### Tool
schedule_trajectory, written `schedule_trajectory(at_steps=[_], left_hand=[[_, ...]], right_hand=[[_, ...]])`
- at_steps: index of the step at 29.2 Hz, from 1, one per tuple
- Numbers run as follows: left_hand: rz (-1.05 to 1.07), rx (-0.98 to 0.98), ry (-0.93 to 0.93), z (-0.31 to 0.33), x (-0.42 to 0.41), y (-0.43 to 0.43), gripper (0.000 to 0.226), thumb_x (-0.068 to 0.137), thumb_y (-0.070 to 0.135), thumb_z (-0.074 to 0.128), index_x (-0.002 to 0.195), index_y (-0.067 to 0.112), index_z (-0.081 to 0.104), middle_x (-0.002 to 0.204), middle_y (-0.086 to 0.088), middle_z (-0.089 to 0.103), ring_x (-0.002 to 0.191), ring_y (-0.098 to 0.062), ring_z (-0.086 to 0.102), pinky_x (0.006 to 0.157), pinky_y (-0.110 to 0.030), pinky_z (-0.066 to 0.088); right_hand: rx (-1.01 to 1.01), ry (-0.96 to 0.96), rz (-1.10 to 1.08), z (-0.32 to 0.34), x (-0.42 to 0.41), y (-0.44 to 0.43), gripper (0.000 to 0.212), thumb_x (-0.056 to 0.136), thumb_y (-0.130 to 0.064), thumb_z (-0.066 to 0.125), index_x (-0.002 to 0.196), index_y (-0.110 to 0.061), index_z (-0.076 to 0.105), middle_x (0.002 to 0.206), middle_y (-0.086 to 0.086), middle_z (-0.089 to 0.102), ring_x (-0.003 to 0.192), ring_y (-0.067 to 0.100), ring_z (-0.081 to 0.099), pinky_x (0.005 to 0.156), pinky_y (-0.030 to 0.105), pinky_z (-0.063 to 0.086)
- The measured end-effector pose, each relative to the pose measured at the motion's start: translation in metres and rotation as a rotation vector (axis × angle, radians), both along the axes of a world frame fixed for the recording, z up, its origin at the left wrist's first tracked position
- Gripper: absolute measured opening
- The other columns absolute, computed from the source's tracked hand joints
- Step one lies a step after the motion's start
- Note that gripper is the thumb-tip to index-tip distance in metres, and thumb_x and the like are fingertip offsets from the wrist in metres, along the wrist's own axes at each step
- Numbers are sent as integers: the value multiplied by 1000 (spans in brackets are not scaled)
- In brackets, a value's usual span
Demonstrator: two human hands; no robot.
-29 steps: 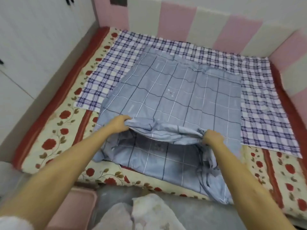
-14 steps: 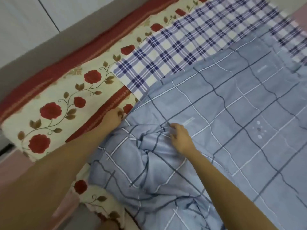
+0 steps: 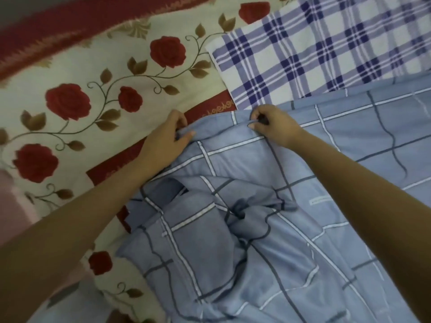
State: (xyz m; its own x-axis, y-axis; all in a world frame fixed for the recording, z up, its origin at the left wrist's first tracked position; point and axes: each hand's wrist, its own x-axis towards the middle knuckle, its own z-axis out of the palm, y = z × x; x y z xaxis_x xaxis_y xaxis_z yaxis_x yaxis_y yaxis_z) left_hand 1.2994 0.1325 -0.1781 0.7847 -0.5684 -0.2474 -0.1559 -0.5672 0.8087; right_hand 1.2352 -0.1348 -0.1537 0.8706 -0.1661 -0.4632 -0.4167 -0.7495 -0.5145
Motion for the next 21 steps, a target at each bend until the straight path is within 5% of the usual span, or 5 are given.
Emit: schedule_trajectory(at_steps=[5,8,12,15,21], left_hand=[[119,74,242,-3,-42,75,8,94,15,54,90,20,50,82,0,58,67,2,51,66,-19,42],[132,104,193,1,-25,83,6,96,10,49,94,8,55,84,-10,58,68,-5,50,60,-9,38],[21,224,-11,-3,1,96,18,95,26,51,98,8,55,86,-5,59,76,-21,55,63,-28,40],[63,185,-51,1,-18,108,36,87,49,46,97,14,50,90,2,53,76,-13,49,62,-22,38],[16,133,-191,1,-40,116,38,85,42,49,112,16,52,122,-4,44,95,-13,51,73,-34,52]], right_hand=[[91,16,111,-11,6,49,15,88,-15,65,98,-5,61,101,3,48,90,13,48,75,14,32],[78,49,92,-19,8,58,18,89,-18,64,100,-4,60,104,5,42,92,14,45,82,18,34],[66,147,42,-24,17,60,21,89,-28,64,77,-15,53,105,6,40,91,16,46,88,28,40],[63,134,-36,-25,20,66,32,88,-29,65,63,-20,46,102,5,43,83,17,47,80,27,39],[92,-98,-60,-16,3,72,14,91,-20,60,88,-8,57,94,3,48,79,12,46,66,6,32]])
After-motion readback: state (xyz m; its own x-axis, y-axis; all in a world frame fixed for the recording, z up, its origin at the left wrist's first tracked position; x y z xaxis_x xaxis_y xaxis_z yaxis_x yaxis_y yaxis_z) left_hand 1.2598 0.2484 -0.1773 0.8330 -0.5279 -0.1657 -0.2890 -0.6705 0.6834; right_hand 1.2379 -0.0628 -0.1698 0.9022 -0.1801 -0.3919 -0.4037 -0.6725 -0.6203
